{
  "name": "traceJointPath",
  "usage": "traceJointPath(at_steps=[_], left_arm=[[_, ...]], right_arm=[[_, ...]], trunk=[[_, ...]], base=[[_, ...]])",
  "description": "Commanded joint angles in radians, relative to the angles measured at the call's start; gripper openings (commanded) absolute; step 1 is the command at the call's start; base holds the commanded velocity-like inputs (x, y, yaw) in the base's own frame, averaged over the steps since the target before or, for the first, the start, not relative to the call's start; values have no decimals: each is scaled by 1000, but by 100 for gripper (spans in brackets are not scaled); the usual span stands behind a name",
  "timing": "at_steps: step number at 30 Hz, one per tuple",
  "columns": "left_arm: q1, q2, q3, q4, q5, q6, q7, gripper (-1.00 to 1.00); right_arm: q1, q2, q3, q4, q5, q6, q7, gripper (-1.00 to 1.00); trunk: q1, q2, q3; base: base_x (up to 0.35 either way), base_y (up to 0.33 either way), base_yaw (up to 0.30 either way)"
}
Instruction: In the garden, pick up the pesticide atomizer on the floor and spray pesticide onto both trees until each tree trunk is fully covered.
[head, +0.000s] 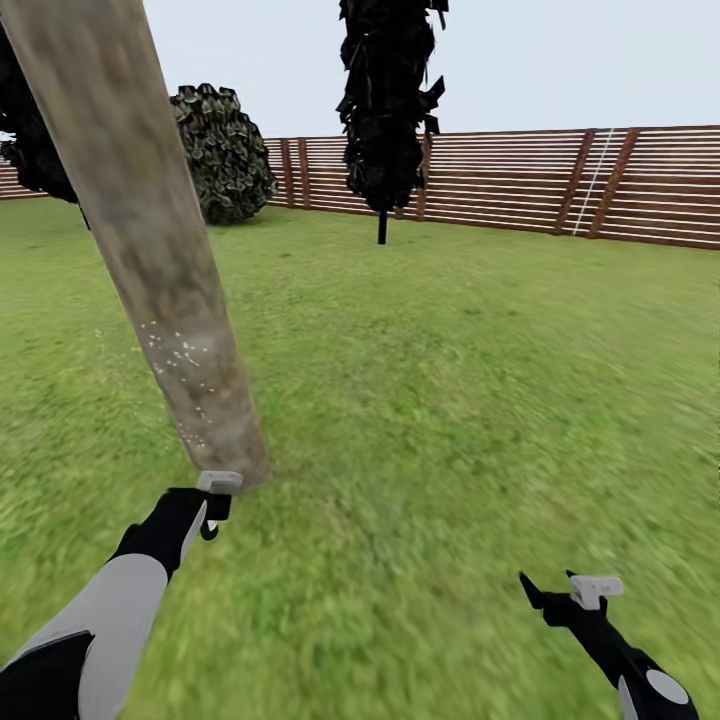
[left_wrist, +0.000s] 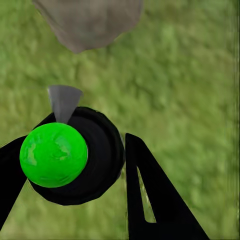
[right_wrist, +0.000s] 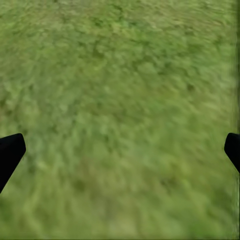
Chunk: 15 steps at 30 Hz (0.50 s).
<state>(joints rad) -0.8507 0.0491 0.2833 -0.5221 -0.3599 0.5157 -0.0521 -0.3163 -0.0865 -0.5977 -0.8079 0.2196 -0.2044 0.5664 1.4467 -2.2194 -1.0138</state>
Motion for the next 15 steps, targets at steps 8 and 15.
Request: traceJointPath(at_steps=[8,15], left_arm=[[-1,-2,4,-2,-8,7,-6,-100],[-1,-5,4,-1,-10,11,-7,-100]], right_arm=[[-1,1,-4,1,11,-7,4,100],[-1,1,-4,1,11,-7,4,100]], trunk=[[0,0,-1],[0,0,-1]], base=[[46,-268,204],[225,-202,255]])
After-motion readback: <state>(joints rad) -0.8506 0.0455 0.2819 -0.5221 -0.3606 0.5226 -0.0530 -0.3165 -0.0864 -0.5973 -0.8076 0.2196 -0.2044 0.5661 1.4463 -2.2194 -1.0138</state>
